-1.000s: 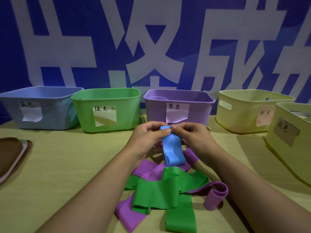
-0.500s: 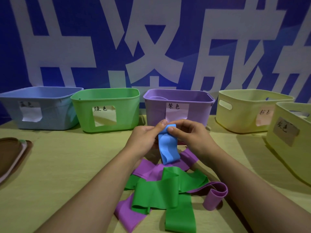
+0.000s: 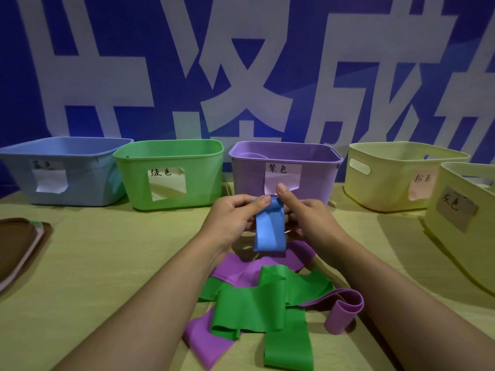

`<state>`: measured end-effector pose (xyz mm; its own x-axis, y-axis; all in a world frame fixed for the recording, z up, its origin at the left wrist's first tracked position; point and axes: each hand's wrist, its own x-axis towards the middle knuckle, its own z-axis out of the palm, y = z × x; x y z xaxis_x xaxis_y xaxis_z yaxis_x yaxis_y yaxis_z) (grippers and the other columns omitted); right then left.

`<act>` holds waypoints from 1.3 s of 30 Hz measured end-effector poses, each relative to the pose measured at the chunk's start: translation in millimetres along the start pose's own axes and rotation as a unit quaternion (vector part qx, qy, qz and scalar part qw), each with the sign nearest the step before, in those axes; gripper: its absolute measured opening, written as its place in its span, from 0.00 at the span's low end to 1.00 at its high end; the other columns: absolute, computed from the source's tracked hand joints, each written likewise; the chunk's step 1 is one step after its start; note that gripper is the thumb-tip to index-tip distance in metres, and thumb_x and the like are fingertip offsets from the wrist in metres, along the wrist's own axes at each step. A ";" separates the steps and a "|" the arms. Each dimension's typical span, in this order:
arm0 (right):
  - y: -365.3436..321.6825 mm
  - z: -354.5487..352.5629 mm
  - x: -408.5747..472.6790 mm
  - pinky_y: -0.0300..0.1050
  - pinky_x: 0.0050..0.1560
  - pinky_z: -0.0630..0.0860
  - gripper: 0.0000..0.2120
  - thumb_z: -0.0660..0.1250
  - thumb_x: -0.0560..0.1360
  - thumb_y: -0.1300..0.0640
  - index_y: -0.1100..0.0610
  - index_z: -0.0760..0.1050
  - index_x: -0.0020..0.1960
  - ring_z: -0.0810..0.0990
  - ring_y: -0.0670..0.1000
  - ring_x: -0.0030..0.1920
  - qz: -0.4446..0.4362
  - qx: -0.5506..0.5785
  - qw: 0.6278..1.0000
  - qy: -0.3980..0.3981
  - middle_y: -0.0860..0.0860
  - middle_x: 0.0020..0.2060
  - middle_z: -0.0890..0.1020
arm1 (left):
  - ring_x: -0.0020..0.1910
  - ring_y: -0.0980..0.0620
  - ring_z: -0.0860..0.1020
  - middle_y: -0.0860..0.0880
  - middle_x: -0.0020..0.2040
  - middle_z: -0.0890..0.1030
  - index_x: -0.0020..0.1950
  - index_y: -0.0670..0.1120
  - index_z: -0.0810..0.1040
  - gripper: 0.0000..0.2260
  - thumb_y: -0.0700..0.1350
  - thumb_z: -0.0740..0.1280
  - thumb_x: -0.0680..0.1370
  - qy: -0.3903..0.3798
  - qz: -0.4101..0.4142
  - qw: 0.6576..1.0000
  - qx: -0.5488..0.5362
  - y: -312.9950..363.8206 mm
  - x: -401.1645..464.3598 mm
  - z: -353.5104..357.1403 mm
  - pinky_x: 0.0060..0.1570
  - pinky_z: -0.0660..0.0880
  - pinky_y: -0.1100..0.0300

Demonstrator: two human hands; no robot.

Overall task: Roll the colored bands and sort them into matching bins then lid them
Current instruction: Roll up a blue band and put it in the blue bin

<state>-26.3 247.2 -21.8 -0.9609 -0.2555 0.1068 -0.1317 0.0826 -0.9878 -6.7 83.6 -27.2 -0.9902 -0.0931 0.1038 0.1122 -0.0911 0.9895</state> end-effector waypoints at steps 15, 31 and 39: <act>4.0 -3.7 4.3 0.57 0.49 0.84 0.25 0.70 0.74 0.37 0.60 0.86 0.47 0.86 0.58 0.46 -0.043 -0.067 0.996 0.034 0.59 0.43 0.87 | 0.49 0.46 0.86 0.43 0.49 0.87 0.50 0.43 0.85 0.06 0.37 0.76 0.75 -0.011 0.033 0.999 0.017 0.8 -2.7 -0.7 0.50 0.83 0.56; 9.0 -3.6 11.4 0.41 0.43 0.81 0.11 0.72 0.78 0.56 0.65 0.83 0.51 0.84 0.48 0.41 -0.079 0.011 0.997 0.002 0.57 0.42 0.86 | 0.46 0.46 0.87 0.40 0.47 0.87 0.49 0.44 0.85 0.16 0.56 0.70 0.79 -0.011 -0.050 0.999 -0.010 3.7 -6.5 5.0 0.45 0.83 0.56; 9.6 -3.4 9.4 0.39 0.42 0.80 0.11 0.72 0.78 0.58 0.65 0.82 0.55 0.84 0.48 0.43 -0.093 0.003 0.996 -0.009 0.60 0.46 0.86 | 0.51 0.38 0.85 0.34 0.49 0.86 0.45 0.42 0.88 0.14 0.53 0.73 0.78 0.001 -0.050 0.999 -0.001 0.7 -4.7 2.9 0.43 0.84 0.52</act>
<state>-37.4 248.8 -29.9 -0.9156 -0.2832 0.2855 -0.3052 0.0269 -0.9519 -2.2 86.8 -26.7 -0.9963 -0.0863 0.0048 0.0136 -0.1010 0.9948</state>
